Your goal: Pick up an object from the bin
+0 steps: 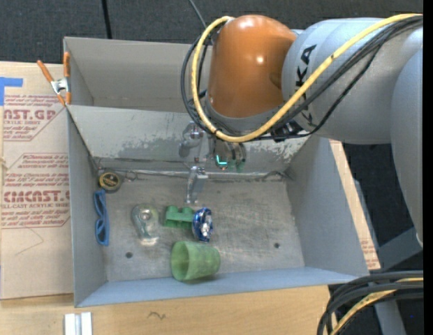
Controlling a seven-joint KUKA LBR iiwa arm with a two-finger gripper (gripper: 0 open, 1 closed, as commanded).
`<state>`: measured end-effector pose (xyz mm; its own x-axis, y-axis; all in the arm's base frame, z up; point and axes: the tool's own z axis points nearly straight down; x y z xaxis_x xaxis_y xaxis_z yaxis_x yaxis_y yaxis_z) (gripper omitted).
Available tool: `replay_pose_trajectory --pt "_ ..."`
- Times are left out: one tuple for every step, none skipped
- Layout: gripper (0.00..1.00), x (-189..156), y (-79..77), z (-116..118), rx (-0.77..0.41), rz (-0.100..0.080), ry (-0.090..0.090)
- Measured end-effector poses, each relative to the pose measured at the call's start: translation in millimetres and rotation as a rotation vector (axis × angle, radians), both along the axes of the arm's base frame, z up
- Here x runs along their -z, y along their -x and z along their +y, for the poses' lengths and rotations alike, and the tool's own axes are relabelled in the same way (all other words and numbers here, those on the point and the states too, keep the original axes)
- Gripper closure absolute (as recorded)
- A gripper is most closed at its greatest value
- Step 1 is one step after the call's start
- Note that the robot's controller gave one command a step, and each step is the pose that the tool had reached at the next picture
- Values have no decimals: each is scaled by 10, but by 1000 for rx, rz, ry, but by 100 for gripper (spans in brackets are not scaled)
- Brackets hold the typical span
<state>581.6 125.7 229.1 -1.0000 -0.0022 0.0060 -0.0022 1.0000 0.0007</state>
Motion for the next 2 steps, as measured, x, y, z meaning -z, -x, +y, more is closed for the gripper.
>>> replay_pose_trajectory --pt "0 1208 179 -94 352 0 3" --pt "0 1559 345 -244 392 -10 1"
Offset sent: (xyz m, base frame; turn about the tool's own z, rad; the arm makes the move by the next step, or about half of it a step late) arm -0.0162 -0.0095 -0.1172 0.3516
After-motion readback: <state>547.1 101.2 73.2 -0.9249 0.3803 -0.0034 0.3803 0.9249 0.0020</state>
